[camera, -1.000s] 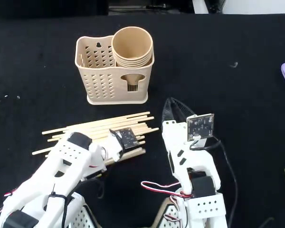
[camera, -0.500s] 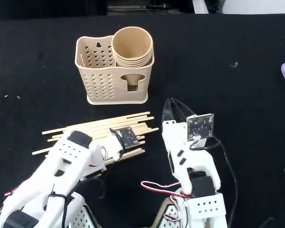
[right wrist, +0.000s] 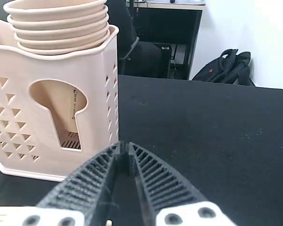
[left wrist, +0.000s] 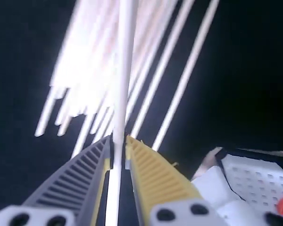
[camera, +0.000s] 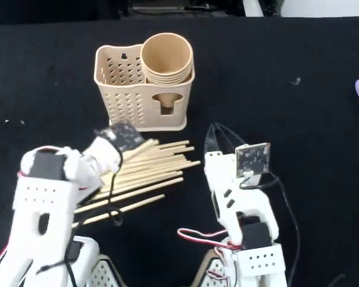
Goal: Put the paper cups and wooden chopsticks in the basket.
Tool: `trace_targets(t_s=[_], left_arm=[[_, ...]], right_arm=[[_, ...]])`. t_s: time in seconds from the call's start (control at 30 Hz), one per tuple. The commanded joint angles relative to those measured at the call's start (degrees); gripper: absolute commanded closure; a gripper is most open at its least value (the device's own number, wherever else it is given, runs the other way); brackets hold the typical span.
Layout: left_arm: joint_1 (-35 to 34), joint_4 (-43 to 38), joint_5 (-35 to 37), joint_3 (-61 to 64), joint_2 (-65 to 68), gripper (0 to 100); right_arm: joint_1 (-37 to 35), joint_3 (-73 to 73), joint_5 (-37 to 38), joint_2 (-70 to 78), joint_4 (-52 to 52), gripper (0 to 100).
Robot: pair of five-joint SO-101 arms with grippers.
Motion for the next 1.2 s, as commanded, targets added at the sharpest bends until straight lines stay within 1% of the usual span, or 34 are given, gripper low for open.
trace_targets(t_s=[0.0,0.07,0.1,0.23,0.33,0.4,0.53,0.7,0.77,0.87,1.0,1.17], left_arm=[[-1.7,0.7,1.3,-7.2,-7.9,97],[-1.3,-2.2,6.9,-9.6,-12.4,97],[-1.3,-5.0,10.5,-10.7,-14.7,97],[-1.6,-20.9,27.1,-10.1,-20.7,97],[-1.5,-32.4,37.0,-7.7,-22.5,97],[-1.3,-38.9,42.1,-6.9,-22.4,97],[-1.3,-53.5,51.1,-5.3,-18.9,97],[-0.7,-71.2,60.9,-5.3,-8.6,97],[0.9,-76.6,63.4,-5.7,-4.2,97],[3.6,-81.2,63.9,-8.0,2.0,97],[6.2,-82.5,63.9,-11.5,9.1,97],[5.7,-82.5,63.8,-13.8,16.8,97]], right_arm=[[-0.7,0.0,0.0,-1.1,0.5,97.7],[-0.7,0.0,0.0,-1.1,0.5,97.7],[-0.7,0.0,0.0,-1.1,0.5,97.7],[-0.7,0.0,0.0,-1.1,1.2,97.7],[-1.6,0.0,0.0,-1.1,1.5,97.7],[-2.9,0.0,0.0,-1.1,1.6,97.7],[-3.3,0.0,0.0,-1.1,1.7,97.7],[-3.4,0.0,0.0,-1.1,1.7,97.7],[-3.4,0.0,0.0,-1.1,1.6,97.7],[-3.4,0.0,0.0,-1.2,1.4,97.7],[-3.4,0.0,0.0,-1.5,1.4,97.7],[-3.4,0.0,0.0,-1.5,1.3,97.7]])
